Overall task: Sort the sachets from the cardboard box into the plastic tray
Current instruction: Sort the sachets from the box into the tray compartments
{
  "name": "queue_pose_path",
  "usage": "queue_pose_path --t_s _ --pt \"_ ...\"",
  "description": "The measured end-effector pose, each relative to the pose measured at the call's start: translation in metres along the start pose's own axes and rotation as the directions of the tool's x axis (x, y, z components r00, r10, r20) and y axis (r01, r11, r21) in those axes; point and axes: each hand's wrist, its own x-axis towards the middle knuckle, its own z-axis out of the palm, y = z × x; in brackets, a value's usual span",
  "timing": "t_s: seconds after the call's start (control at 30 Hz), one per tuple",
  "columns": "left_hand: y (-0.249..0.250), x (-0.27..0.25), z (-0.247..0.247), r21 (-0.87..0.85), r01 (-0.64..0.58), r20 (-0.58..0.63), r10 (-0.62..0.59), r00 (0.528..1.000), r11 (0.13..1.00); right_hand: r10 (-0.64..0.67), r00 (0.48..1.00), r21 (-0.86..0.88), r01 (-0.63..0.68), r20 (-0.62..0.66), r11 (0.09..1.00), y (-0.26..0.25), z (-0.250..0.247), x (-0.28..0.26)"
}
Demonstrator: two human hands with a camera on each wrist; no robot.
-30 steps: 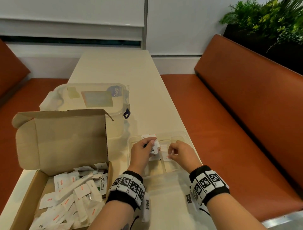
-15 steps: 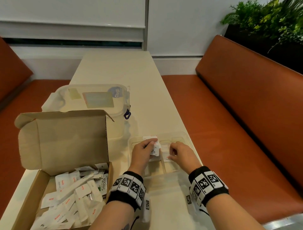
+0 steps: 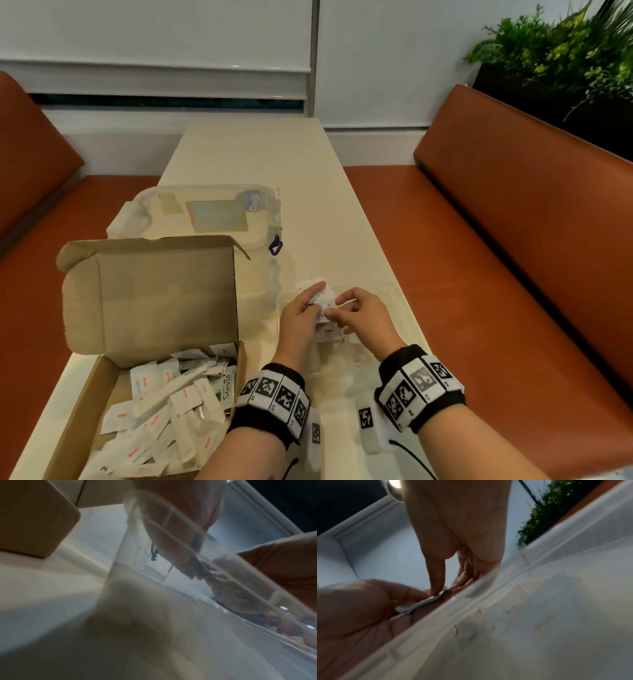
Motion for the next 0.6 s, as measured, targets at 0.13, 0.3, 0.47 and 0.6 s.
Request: queue_pose_path --t_s 0.13,0.3,0.47,0.6 --pt "0.003 -0.001 -0.009 -0.057 -0.027 -0.071 0.023 0.997 0.998 -0.021 1.0 0.067 0.021 0.003 0.997 -0.001 0.0 0.002" --pt "0.001 -0.001 -0.013 -0.032 -0.069 -0.073 0.067 0.995 0.997 -0.04 0.997 0.103 0.046 -0.062 0.994 -0.002 -0.007 0.003" --pt "0.0 0.0 -0.008 0.02 -0.053 0.0 0.053 0.999 0.998 -0.001 1.0 0.157 0.003 -0.018 0.988 0.0 -0.015 -0.002" --pt "-0.004 0.0 -0.002 0.119 -0.054 0.058 0.047 0.997 0.991 -0.081 0.997 -0.008 0.081 0.014 0.997 0.002 -0.023 -0.004"
